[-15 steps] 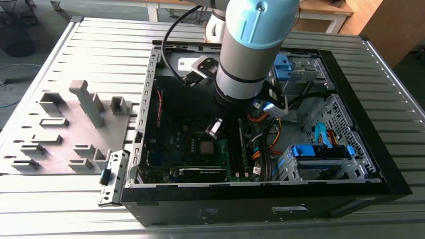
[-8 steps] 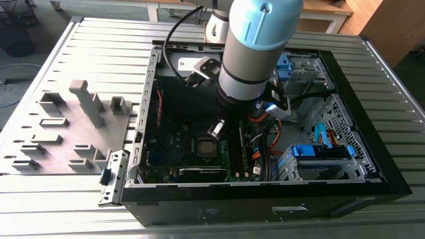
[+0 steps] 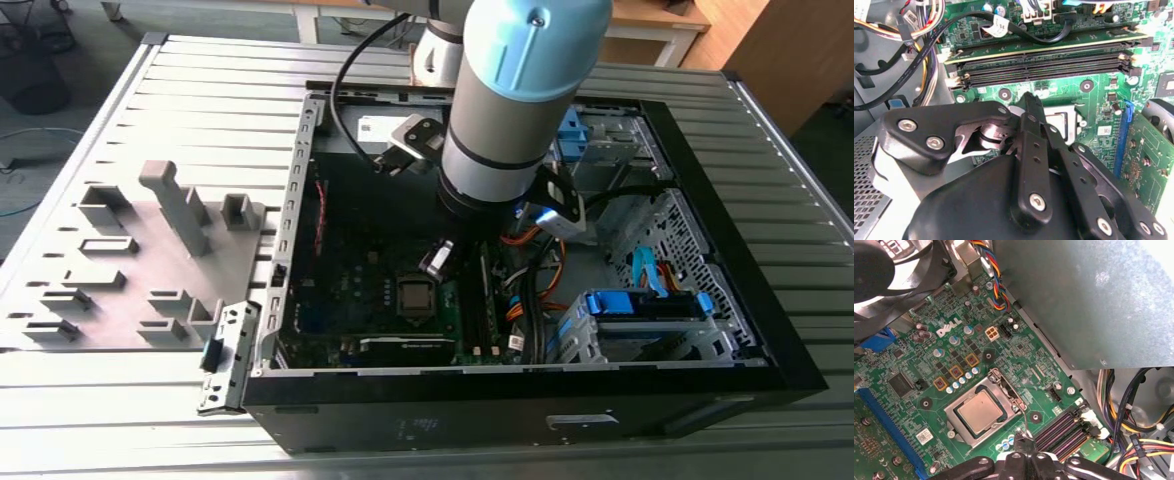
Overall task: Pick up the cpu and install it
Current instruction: 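Close the cpu cover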
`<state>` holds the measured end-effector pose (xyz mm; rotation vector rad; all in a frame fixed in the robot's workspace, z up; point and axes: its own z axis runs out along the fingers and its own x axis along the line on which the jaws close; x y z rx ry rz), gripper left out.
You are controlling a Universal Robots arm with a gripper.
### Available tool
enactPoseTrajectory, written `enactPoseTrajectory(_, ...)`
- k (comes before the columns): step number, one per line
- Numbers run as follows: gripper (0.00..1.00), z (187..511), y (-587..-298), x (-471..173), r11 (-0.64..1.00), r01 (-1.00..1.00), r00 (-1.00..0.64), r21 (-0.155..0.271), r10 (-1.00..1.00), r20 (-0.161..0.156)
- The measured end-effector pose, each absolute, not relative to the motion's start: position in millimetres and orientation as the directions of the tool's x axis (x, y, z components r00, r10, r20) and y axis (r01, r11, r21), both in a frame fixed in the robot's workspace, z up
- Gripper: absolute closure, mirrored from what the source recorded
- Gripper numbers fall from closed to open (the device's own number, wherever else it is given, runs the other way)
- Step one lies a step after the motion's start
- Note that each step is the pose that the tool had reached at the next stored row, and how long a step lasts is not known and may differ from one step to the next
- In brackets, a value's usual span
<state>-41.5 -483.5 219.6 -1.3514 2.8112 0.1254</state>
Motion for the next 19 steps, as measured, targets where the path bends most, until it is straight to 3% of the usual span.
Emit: enactPoseTrajectory(19,0.89,219.0,-475.5,-41.7,0.622,-0.780,-0.625,0.066,-0.779,-0.056)
